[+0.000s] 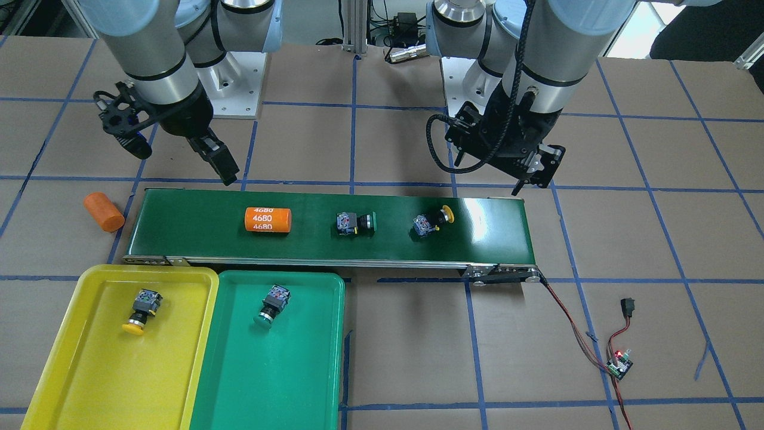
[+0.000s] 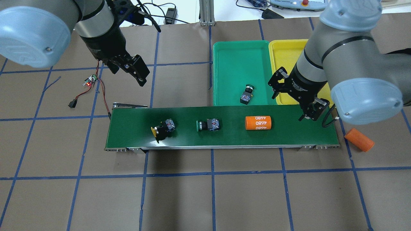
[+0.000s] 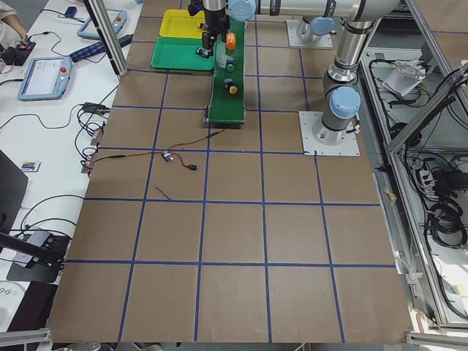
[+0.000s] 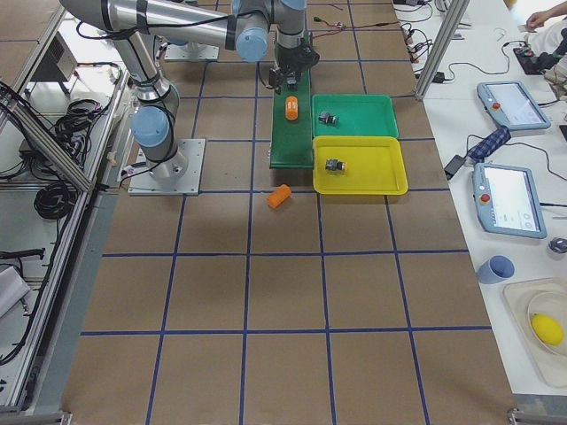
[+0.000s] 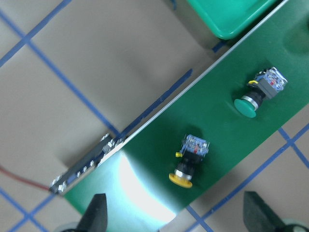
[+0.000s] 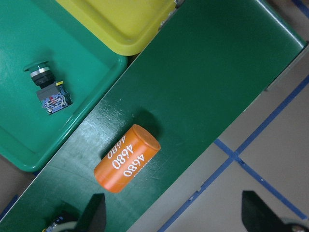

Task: Sort buttons by color to trays
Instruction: 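Move the right gripper back over the belt toward the next button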

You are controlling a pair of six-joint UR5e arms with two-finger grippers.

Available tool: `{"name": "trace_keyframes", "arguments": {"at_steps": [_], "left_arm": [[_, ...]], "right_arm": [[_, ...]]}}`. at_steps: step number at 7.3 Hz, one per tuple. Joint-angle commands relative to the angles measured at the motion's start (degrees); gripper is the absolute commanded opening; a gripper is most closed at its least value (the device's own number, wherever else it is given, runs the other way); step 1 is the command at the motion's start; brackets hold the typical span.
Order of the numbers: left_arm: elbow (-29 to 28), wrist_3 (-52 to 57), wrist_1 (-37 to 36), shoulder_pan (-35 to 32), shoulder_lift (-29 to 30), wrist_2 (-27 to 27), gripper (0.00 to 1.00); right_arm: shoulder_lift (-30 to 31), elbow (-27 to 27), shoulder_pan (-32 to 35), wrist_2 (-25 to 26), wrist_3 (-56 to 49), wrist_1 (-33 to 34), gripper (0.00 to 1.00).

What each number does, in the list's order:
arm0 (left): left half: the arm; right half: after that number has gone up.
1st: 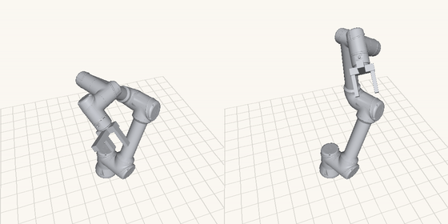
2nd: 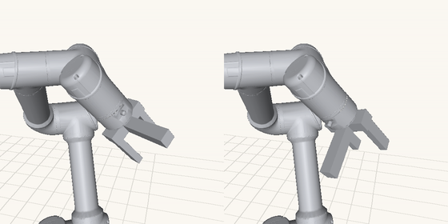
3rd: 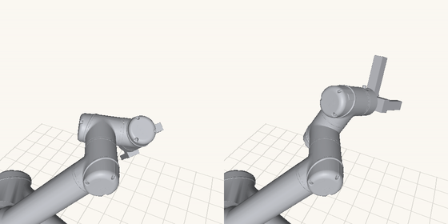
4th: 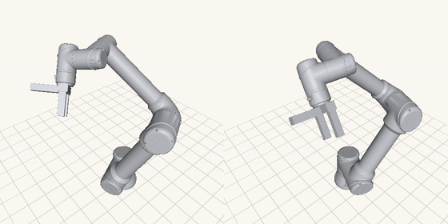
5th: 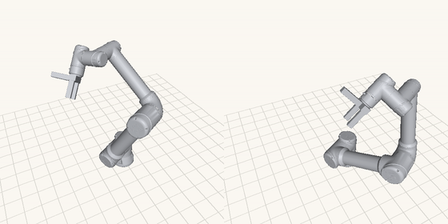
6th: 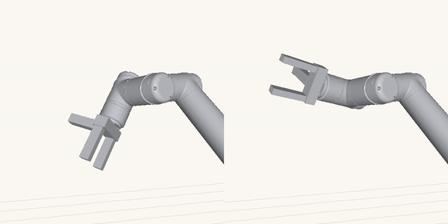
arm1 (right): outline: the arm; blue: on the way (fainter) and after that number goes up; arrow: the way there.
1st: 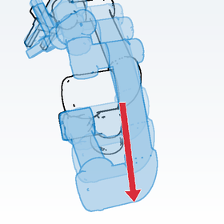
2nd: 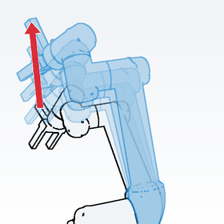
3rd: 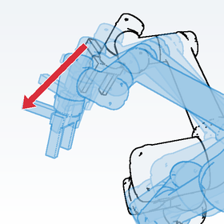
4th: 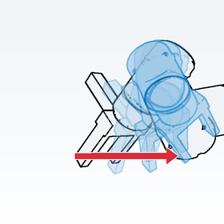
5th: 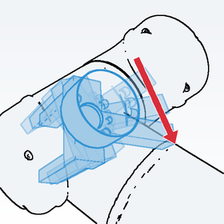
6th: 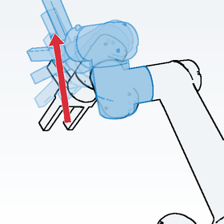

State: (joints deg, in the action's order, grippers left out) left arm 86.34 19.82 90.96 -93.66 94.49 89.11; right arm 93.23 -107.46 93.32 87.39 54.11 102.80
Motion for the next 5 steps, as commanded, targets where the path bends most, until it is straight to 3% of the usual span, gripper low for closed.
{"name": "trace_keyframes", "arguments": {"at_steps": [1,5], "left_arm": [[0.7,-11.1,1.3,0.0,-1.9,0.8,1.0],[0.7,-14.8,-0.9,0.2,-2.7,1.2,1.0]], "right_arm": [[-2.7,-0.3,4.5,-0.3,7.3,3.5,1.0],[-11.1,-0.3,11.3,-0.3,21.6,15.8,1.0]]}}
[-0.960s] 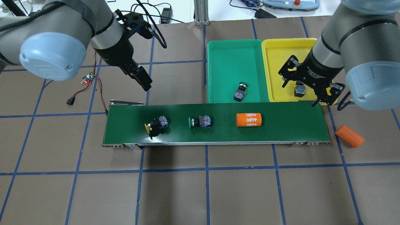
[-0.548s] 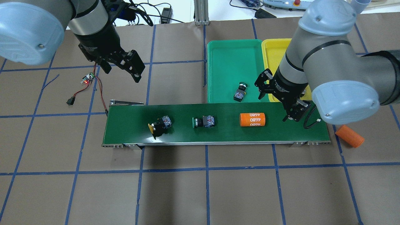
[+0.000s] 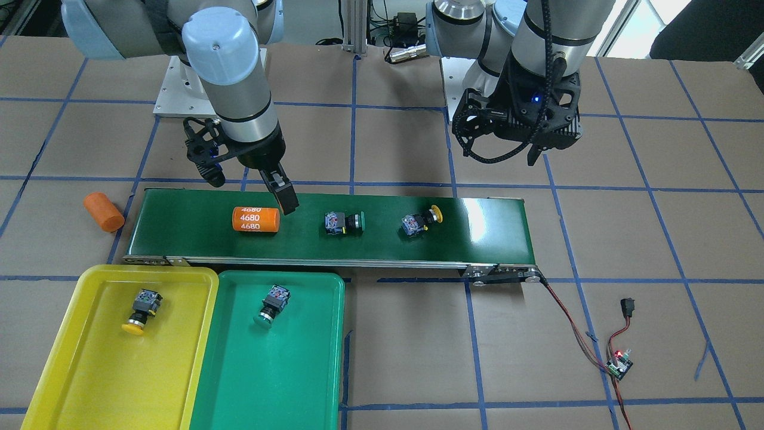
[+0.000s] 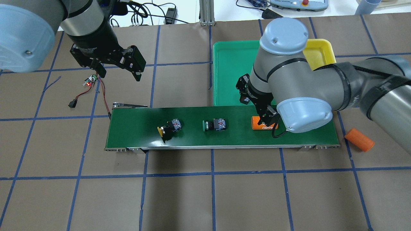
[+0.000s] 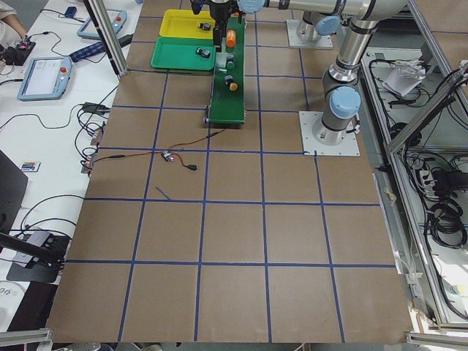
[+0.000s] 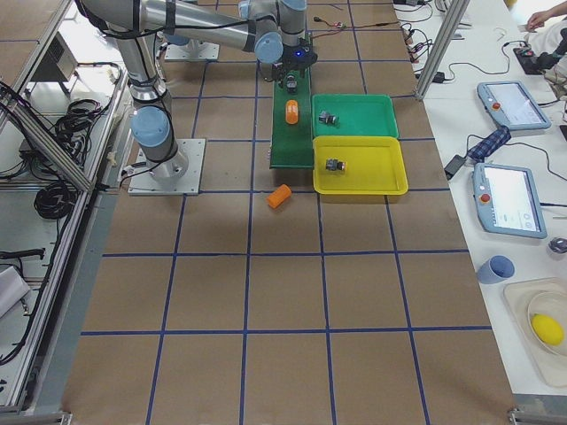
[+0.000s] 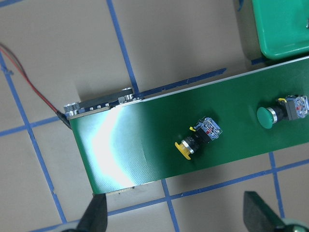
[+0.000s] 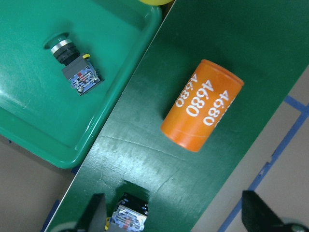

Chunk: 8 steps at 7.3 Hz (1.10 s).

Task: Sort buttons by color to trays
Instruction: 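Move the right gripper back over the belt toward the next button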

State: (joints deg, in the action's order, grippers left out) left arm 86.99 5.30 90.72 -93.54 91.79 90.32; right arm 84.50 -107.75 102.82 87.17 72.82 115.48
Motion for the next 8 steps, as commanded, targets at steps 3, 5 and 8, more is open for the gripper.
{"name": "trace_keyframes", "arguments": {"at_steps": [3,5,8], "left_arm": [[-0.5,-0.1,-0.5,2.4,-0.3,0.0,1.0],[-0.3,0.6,-0.6,2.7,-0.2,0.0,1.0],[-0.6,0.6,-0.6,2.8,-0.2,0.0,1.0]], "right_arm": [[-7.0,-0.1,2.7,-0.2,6.2,6.2,1.0],[-9.2,-0.1,4.0,-0.2,6.9,8.2,1.0],[-11.2,-0.1,4.1,0.0,8.5,9.0,0.99]]}}
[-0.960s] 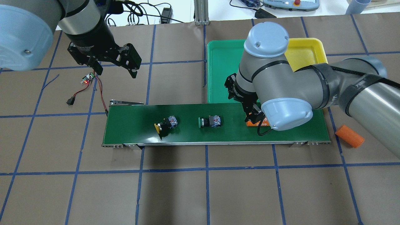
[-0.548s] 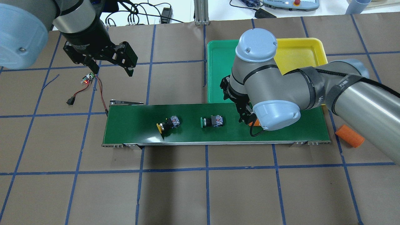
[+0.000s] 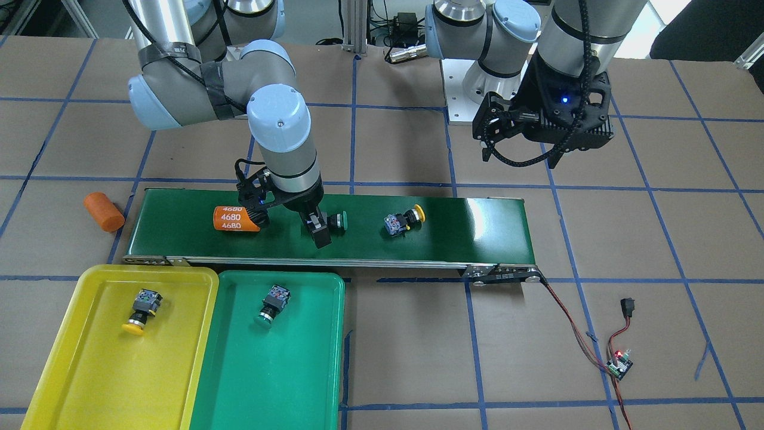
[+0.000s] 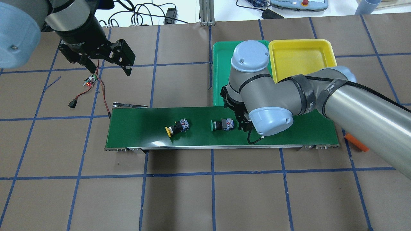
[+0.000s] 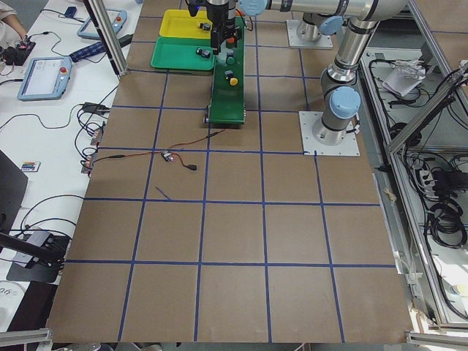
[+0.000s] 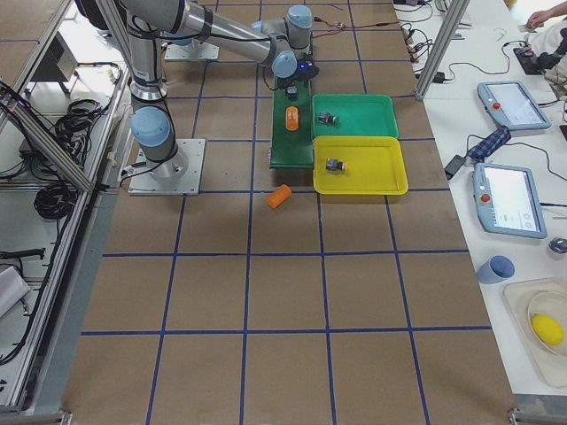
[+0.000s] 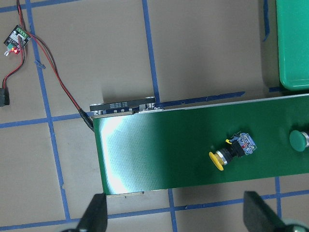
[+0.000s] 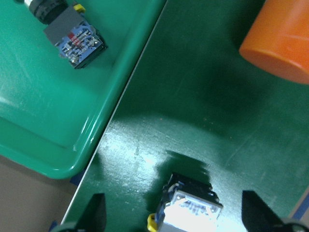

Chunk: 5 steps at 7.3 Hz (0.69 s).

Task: Sort buttons by color to trays
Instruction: 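Grasp the green button on the belt with the right gripper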

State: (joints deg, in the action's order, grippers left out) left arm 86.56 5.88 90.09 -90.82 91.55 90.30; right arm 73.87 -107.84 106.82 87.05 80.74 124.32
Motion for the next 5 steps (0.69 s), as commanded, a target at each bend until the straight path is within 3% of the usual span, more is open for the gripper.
{"name": "trace_keyframes", "arguments": {"at_steps": [1,2,3,5], "left_arm": [[-0.3,0.0,0.0,0.3,0.0,0.1,1.0],[-0.6,0.0,0.0,0.5,0.0,0.0,1.0],[-0.5,0.0,0.0,0.5,-0.1,0.2,1.0],[-0.6,-0.1,0.0,0.3,0.0,0.1,1.0]], "right_arm": [[-0.6,-0.1,0.1,0.1,0.6,0.0,0.57],[-0.6,-0.3,0.0,0.0,0.5,0.0,0.1],[-0.6,-0.3,-0.2,0.0,-0.1,-0.5,0.0],[-0.1,0.5,-0.5,0.0,-0.5,-0.8,0.0]]}}
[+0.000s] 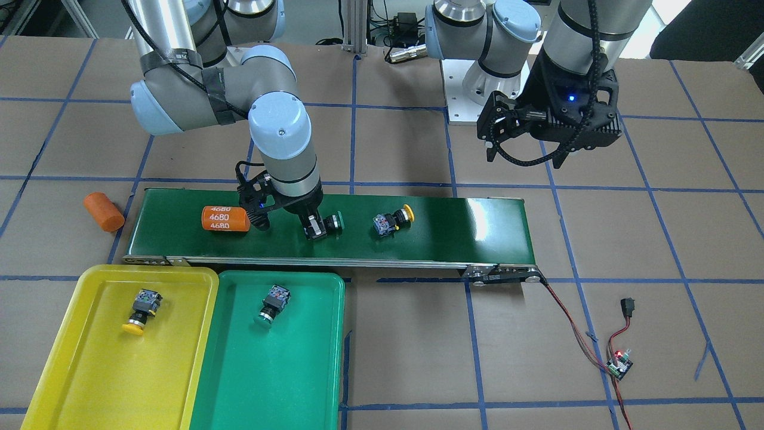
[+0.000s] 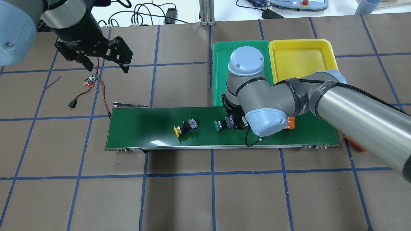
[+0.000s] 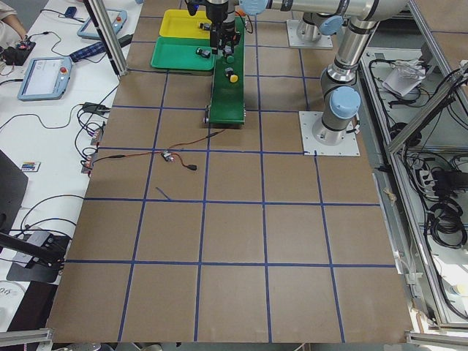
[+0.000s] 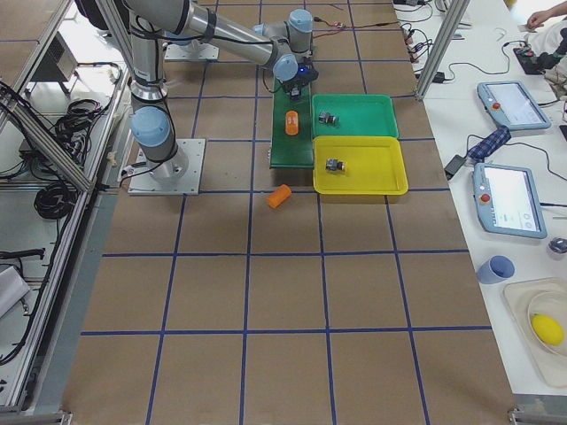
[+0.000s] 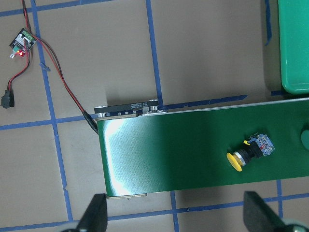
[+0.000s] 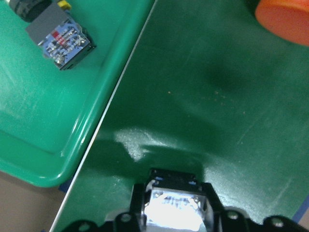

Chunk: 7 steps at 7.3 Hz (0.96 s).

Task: Sort buttons by color to trays
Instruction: 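Grasp the green button on the belt with the right gripper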

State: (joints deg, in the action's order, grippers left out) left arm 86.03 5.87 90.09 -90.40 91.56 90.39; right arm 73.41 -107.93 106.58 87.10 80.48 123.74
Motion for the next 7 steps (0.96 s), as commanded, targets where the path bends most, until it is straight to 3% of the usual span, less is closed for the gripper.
{"name": "trace_keyframes", "arguments": {"at_steps": [1,5,7], "left_arm": [[-0.3,-0.9,0.0,-0.1,0.1,-0.1,1.0],[-0.1,-0.4,0.0,0.6,-0.4,0.1,1.0],[0.0,-0.3,0.0,0.9,-0.6,-0.1,1.0]], "right_arm": [[0.9,1.3,-0.8,0.1,-0.5,-0.3,0.0],[-2.0,9.5,-8.4,1.6,-28.8,1.1,0.0],[-12.4,16.6,-8.7,1.6,-38.3,8.8,0.0]]}}
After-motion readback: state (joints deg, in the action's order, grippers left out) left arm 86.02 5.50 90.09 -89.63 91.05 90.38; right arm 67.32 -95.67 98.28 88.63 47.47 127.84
